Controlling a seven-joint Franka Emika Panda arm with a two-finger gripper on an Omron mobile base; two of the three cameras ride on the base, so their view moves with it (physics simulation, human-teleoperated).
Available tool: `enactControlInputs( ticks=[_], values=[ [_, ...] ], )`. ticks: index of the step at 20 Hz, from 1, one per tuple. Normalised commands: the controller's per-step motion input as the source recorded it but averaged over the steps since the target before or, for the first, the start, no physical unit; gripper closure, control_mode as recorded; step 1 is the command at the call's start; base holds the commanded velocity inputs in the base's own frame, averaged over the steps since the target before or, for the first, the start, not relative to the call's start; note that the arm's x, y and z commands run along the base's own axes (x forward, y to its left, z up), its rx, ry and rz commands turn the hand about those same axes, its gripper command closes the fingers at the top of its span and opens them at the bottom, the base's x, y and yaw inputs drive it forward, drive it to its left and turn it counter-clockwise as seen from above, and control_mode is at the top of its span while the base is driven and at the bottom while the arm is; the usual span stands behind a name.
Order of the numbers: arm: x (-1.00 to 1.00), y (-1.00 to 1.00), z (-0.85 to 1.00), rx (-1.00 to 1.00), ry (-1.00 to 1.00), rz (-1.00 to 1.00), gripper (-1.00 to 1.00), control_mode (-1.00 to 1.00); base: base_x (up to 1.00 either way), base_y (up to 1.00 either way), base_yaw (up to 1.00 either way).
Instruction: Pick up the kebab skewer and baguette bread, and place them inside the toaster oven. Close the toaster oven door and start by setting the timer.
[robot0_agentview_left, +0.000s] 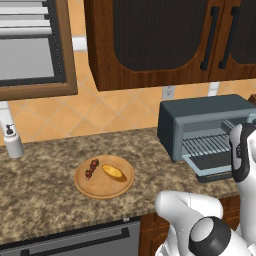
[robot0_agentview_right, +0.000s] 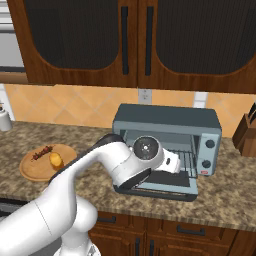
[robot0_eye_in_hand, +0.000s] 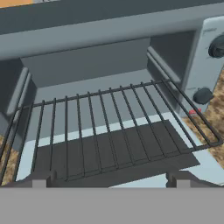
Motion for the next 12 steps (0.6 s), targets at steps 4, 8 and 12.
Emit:
enactControlInputs(
  ticks=[4,8,12],
  values=[
    [-0.29,0.2,0.21,0.0,0.42,0.04,-1.0,-1.0,0.0,0.0,0.0],
    [0.0,0.7,0.0,0.02,0.38,0.12,-1.0,-1.0,0.0,0.0,0.0],
    [-0.14,0.99,0.0,0.0,0.21,0.11,-1.0,-1.0,0.0,0.0,0.0]
  ],
)
